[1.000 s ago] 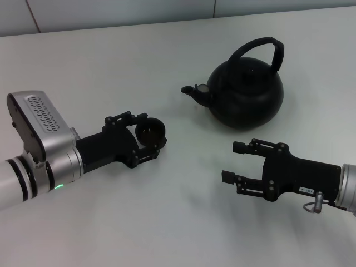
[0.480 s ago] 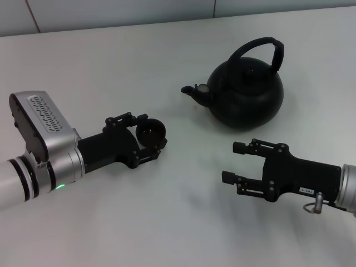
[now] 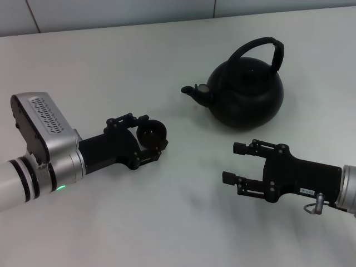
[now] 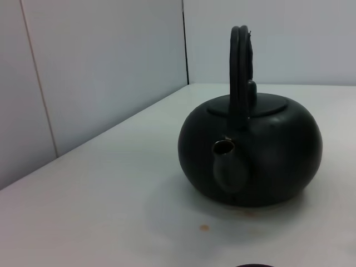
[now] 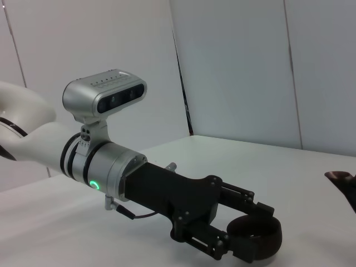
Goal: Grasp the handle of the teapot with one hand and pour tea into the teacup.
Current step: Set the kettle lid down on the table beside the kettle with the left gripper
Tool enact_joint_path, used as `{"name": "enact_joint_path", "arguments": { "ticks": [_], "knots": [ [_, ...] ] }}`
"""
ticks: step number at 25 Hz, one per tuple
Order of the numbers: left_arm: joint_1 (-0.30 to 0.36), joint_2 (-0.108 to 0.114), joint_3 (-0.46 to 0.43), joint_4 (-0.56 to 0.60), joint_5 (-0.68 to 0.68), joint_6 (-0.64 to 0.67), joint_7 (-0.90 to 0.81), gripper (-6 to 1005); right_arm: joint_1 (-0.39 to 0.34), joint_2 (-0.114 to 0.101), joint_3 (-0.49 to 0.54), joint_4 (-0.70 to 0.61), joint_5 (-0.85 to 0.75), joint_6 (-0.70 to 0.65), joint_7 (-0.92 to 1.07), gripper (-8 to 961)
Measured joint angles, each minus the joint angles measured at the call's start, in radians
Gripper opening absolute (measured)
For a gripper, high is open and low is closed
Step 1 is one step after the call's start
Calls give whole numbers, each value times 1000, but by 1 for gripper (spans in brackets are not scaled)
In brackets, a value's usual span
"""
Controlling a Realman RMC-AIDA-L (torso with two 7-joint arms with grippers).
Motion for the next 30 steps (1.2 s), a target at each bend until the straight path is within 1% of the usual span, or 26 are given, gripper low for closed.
{"name": "enact_joint_path", "arguments": {
  "ticks": [15,20,30],
  "knots": [
    [-2,0,-1,-3,-2,-1,0,784,-2,-1,0,3,-1,-1,0,729],
    [-2,0,-1,-3,-2,-1,0,862,-2,0,0,3,-1,-1,0,728],
    [-3,0,-1,-2,-2,5,0,862,-2,0,1,5,-1,0,0,727]
  ]
}}
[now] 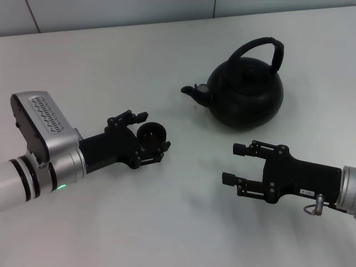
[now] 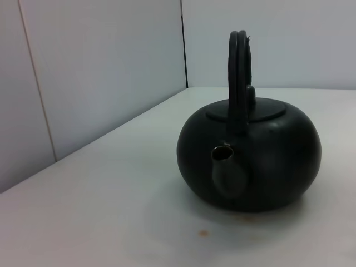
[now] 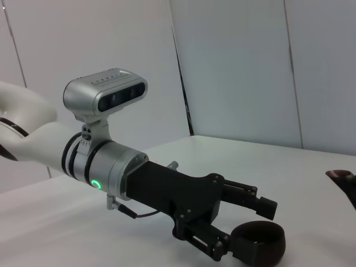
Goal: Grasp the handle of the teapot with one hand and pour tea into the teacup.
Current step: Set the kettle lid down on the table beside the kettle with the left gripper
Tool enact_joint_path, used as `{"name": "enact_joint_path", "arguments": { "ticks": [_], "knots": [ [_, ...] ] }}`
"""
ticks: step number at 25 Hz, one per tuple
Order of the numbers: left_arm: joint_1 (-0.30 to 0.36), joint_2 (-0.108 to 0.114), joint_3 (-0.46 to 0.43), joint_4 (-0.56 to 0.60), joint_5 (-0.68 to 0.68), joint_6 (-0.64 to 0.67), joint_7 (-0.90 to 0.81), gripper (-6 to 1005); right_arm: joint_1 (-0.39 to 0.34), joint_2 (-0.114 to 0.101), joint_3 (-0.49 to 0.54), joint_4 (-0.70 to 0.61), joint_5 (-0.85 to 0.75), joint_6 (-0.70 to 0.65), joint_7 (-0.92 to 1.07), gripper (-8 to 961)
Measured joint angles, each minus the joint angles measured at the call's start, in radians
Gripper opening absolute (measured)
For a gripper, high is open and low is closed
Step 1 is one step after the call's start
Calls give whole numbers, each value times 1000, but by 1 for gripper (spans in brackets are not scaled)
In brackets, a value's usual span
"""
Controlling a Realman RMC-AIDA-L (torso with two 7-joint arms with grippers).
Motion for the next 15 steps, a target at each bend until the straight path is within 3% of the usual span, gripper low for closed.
{"name": "enact_joint_path", "arguments": {
  "ticks": [9,15],
  "knots": [
    [34,4,0,29,-1,86,-3,862,0,0,0,-1,0,4,0,728],
    [117,9,-2,99,-3,214,-9,862,0,0,0,-5,2,5,0,728]
  ]
}}
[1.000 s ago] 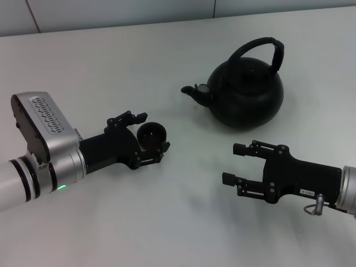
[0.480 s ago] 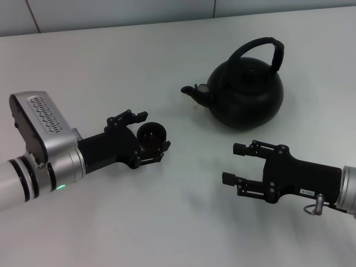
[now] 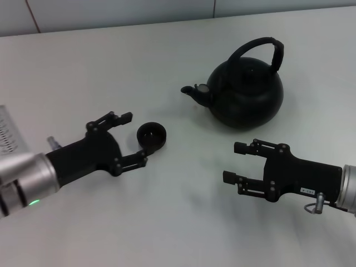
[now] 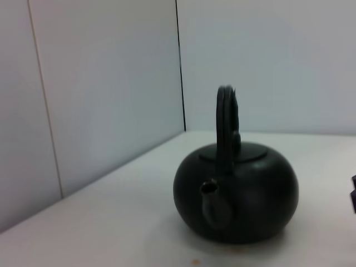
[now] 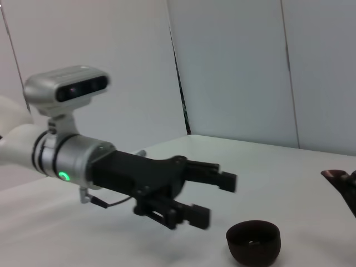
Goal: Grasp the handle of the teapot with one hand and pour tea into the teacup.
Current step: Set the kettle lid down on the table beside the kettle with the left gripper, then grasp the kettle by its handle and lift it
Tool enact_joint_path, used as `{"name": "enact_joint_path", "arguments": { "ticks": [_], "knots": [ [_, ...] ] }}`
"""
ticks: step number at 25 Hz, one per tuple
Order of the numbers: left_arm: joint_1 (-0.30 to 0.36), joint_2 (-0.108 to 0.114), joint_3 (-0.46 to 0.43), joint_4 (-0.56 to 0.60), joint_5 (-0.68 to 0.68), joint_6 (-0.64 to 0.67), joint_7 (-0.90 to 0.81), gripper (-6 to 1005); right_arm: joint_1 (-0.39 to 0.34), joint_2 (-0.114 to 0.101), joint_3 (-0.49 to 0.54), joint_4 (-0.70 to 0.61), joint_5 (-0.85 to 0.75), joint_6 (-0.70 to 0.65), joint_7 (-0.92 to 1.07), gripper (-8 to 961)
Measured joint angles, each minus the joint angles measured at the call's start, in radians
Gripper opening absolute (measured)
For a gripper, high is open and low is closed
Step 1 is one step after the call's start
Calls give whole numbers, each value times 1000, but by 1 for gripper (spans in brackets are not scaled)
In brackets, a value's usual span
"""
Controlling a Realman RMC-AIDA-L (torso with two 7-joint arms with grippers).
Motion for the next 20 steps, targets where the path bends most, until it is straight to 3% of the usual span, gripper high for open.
{"name": "enact_joint_path", "arguments": {
  "ticks": [5,9,10,20],
  "knots": [
    [81,3,-4,62,-2,104,-3,862,1,0,0,-1,1,0,0,728],
    [96,5,-10,74,-3,121,-4,862,3,0,0,-2,3,0,0,728],
    [160,7,-23,125,-4,181,-9,862,3,0,0,-3,3,0,0,728],
    [223,11,-20,194,-2,246,-16,862,0,0,0,-2,3,5,-4,728]
  ]
}}
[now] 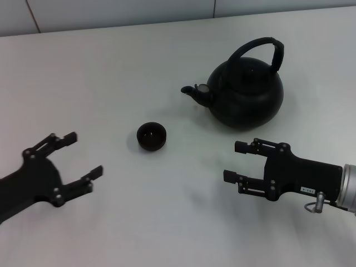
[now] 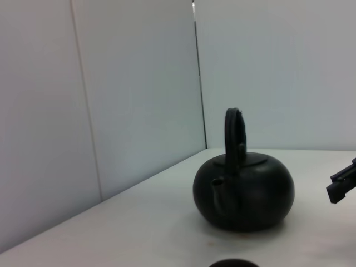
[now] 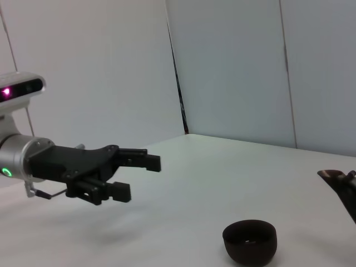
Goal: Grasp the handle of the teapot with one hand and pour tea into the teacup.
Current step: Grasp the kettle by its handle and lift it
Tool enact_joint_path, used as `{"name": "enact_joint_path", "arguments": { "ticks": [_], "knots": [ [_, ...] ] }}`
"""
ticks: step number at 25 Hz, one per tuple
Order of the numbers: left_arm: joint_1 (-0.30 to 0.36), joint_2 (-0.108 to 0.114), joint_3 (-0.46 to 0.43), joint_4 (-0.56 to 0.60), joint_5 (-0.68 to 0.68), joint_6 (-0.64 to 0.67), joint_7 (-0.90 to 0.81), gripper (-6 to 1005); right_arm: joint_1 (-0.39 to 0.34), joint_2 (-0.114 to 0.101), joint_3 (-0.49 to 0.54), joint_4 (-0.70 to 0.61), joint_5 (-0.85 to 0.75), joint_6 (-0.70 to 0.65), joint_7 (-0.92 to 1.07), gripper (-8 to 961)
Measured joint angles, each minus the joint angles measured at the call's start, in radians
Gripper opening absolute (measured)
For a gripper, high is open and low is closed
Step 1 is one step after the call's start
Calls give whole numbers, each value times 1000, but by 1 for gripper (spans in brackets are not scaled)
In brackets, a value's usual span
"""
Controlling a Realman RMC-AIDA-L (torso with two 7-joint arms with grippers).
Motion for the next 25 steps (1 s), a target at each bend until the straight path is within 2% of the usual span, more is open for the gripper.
{"name": "enact_joint_path", "arguments": {
  "ticks": [1,4,5,12,16,17,25],
  "knots": [
    [26,3,4,47,6,22,-31,862,0,0,0,0,0,0,1,728],
    [38,8,4,73,8,38,-62,862,-2,0,0,0,0,1,2,729],
    [54,21,4,93,9,69,-90,862,-2,0,0,0,0,1,3,729],
    [70,49,9,110,12,106,-129,862,-4,0,1,1,0,1,3,729],
    [70,50,14,113,13,113,-129,862,-4,0,7,3,0,1,3,729],
    [75,51,37,140,38,109,-131,862,-4,0,10,3,0,1,4,729],
    [81,49,35,189,131,74,-134,862,-3,1,12,3,1,1,4,727]
  ]
}}
